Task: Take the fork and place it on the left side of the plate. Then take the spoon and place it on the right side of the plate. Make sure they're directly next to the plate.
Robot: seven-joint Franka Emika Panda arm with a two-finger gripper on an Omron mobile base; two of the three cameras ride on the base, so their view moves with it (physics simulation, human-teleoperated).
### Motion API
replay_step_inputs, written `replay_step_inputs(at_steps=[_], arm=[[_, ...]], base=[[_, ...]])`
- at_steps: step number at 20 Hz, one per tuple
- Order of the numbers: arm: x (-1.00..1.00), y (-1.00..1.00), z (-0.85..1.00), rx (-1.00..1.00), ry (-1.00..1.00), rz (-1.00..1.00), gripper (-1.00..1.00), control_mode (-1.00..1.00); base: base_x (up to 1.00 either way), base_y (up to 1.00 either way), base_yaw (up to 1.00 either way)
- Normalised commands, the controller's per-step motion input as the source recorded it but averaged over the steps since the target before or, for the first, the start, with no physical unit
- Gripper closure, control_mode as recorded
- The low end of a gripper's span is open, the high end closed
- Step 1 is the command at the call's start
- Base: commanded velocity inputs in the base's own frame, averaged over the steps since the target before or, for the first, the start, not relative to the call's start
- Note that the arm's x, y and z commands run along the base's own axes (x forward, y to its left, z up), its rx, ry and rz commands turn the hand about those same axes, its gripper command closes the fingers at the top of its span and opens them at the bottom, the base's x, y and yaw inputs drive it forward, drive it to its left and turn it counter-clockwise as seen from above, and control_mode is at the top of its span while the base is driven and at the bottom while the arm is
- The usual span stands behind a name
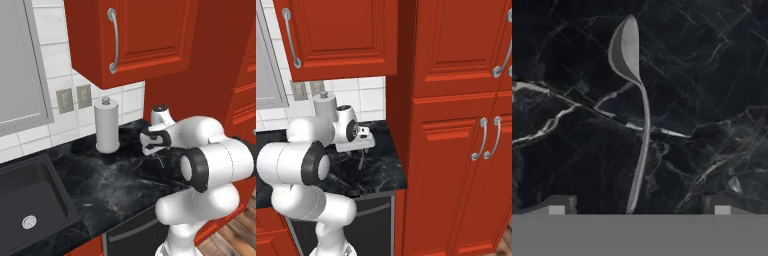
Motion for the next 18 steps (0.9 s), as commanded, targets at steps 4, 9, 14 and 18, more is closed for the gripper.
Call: replay_step_inputs(at_steps=[4, 9, 14, 18], arm=[[0.13, 0.07, -0.45, 0.0, 0.0, 0.0, -1.0, -1.0], [0.04, 0.01, -0.38, 0.0, 0.0, 0.0, -1.0, -1.0], [0.28, 0.0, -0.26, 0.0, 0.0, 0.0, -1.0, -1.0], [0.47, 0.0, -0.17, 0.0, 0.0, 0.0, -1.0, -1.0]], base=[[0.0, 0.0, 0.0], [0.0, 0.0, 0.0], [0.0, 0.0, 0.0], [0.0, 0.0, 0.0]])
